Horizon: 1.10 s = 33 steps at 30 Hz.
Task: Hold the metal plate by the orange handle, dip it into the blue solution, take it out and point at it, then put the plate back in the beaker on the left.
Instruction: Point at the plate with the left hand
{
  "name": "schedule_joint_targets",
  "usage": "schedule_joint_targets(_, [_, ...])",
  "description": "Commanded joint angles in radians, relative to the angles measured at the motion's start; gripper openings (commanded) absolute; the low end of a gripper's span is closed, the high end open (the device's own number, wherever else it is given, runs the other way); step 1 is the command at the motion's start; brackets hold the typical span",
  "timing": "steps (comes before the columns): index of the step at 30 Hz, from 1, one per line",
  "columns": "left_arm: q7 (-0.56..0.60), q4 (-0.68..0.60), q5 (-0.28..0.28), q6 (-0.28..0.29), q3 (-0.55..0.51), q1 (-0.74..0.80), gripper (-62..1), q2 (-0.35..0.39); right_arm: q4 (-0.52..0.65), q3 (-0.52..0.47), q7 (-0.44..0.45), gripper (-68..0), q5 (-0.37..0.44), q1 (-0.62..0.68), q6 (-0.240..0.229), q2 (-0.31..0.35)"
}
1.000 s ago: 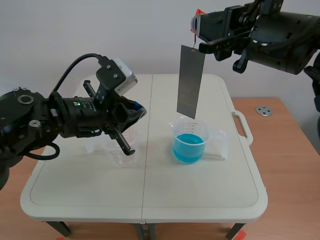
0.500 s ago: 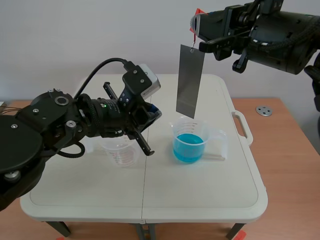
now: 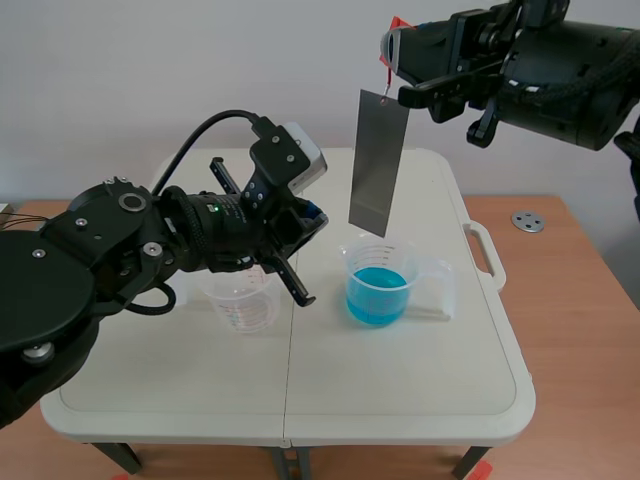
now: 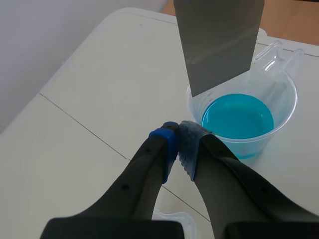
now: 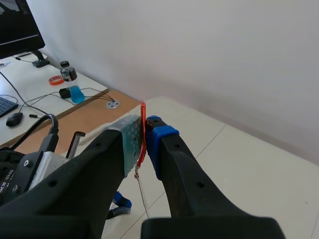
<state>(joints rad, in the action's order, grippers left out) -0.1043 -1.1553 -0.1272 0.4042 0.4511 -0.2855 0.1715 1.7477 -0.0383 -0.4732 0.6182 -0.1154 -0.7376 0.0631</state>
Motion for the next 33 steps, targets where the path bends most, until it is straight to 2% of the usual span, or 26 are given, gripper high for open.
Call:
schedule_joint_targets(1, [0.01,-0.016,0.007,-0.002,0.0,-0.017,-58.4,-0.005,0.024,-0.01,0.019,-66.2,0.019,-0.012,-0.008,0.003])
schedule_joint_targets(12, [0.011,-0.018,0.008,-0.002,-0.002,0.003,-58.4,0.006,0.024,-0.021,0.019,-66.2,0.019,-0.012,-0.008,0.003])
schedule_joint_targets(18, [0.049,-0.12,0.019,-0.023,-0.019,0.127,-58.4,0.108,0.024,-0.021,0.018,-66.2,0.019,-0.011,-0.008,0.003])
schedule_joint_targets(20, [0.062,-0.182,0.041,-0.028,-0.047,0.186,-58.4,0.153,0.024,-0.021,0.014,-66.2,0.019,-0.011,-0.008,0.003])
schedule_joint_targets(27, [0.098,-0.411,0.178,-0.028,-0.204,0.425,-58.4,0.313,0.024,-0.021,0.007,-66.2,0.018,0.006,-0.008,0.003])
schedule_joint_targets(33, [0.125,-0.569,0.258,-0.028,-0.388,0.659,-58.4,0.386,0.024,-0.021,0.003,-66.2,0.013,0.022,-0.008,0.003])
